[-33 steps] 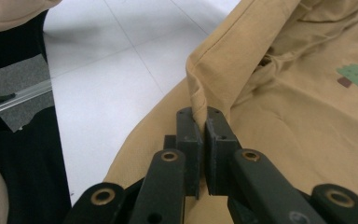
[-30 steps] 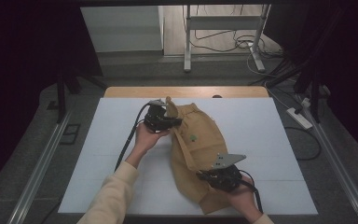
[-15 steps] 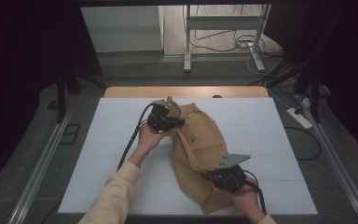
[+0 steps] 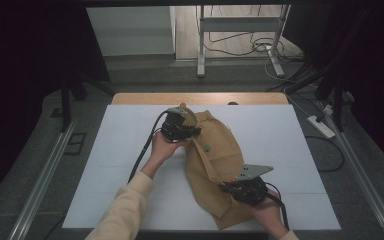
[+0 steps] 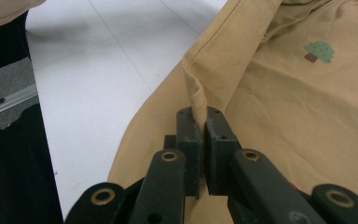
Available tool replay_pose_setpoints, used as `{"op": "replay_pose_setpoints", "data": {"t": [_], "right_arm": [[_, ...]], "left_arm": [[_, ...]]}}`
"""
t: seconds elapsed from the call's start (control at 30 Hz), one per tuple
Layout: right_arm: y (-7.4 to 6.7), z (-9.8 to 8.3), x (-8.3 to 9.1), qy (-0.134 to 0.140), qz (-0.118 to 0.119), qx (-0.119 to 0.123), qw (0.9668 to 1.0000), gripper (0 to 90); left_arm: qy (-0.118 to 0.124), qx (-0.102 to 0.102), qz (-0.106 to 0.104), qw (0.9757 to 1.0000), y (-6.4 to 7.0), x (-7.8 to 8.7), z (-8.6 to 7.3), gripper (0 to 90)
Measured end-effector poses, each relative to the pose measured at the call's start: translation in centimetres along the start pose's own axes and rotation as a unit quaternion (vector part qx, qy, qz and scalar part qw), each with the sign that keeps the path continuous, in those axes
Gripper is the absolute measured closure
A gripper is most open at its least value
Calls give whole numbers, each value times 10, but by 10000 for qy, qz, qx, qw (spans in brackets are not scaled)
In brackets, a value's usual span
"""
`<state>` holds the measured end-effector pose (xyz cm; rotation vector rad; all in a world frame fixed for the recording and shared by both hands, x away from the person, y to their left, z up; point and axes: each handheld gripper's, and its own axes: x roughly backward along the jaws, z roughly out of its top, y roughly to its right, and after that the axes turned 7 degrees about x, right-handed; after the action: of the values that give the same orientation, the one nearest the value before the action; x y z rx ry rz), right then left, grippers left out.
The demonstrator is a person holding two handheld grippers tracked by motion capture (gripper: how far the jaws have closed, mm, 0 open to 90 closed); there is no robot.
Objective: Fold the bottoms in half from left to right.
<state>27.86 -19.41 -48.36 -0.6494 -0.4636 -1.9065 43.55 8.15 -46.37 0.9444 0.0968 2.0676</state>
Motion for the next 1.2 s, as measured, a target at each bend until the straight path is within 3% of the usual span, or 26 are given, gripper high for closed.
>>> {"op": "replay_pose_setpoints", "data": {"t": [0.7,1.2], "right_arm": [[3,-10,14,-23,-94,-139,9999,857],[8,-21,19,-119,-153,-295,9994,856]], "left_arm": [[-116,-74,-24,9999,9,-19,6,826],[-182,-17,-42,9998,11,-36,6,818]]}}
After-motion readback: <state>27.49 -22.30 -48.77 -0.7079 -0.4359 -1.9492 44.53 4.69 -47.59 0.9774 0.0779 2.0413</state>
